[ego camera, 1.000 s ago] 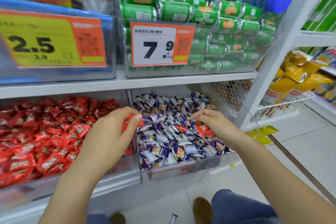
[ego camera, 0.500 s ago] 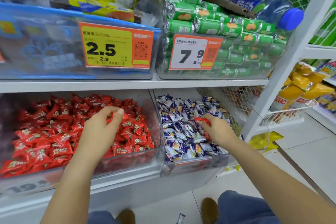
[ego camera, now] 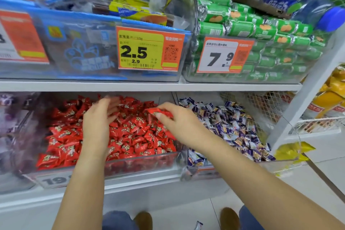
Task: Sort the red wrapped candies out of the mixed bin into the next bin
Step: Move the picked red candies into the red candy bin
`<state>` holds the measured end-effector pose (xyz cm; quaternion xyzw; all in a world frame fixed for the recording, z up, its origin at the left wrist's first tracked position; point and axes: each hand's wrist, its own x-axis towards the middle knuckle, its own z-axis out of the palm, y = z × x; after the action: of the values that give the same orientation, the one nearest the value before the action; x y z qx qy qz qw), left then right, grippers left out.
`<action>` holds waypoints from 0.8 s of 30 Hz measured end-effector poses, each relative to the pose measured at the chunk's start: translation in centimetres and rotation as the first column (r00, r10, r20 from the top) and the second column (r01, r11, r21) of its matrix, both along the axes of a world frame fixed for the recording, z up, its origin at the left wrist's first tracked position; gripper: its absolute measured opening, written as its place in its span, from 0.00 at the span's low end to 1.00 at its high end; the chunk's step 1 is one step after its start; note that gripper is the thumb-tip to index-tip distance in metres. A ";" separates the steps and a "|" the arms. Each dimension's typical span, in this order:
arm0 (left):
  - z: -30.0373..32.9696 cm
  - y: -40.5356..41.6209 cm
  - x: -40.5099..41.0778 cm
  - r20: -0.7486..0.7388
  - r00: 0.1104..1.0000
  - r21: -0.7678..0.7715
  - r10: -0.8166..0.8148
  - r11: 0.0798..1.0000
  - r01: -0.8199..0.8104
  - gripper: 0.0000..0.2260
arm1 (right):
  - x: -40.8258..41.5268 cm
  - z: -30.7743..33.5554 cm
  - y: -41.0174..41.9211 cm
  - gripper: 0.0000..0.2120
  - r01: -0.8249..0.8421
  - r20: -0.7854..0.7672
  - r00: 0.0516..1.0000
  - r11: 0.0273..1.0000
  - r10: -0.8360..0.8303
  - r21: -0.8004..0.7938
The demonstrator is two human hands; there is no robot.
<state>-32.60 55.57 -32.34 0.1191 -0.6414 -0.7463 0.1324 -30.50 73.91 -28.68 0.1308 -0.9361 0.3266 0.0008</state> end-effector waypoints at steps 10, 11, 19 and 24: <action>-0.4 2.9 1.4 -0.076 0.992 -0.552 -0.096 0.833 0.039 0.06 | 2.3 -0.1 7.0 0.12 -0.017 -0.043 0.999 0.992 0.022 0.126; -0.4 3.8 1.6 -0.086 0.988 -0.589 -0.126 0.806 0.052 0.06 | 2.9 -0.5 8.9 0.12 0.031 -0.044 0.999 0.991 -0.026 0.133; -0.8 13.9 1.5 0.042 0.935 -0.703 -0.351 0.655 0.277 0.26 | 2.6 -4.8 21.7 0.12 0.320 0.149 0.918 0.907 -0.368 0.274; -1.3 16.1 -0.3 0.171 0.949 -0.654 -0.265 0.690 0.310 0.31 | -2.6 -5.7 22.4 0.23 0.400 0.272 0.867 0.909 -0.417 0.120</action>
<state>-32.94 71.64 -33.59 -0.0154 -0.8815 -0.4711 0.0276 -33.07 96.34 -34.41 -0.1199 -0.9415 0.3065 -0.0722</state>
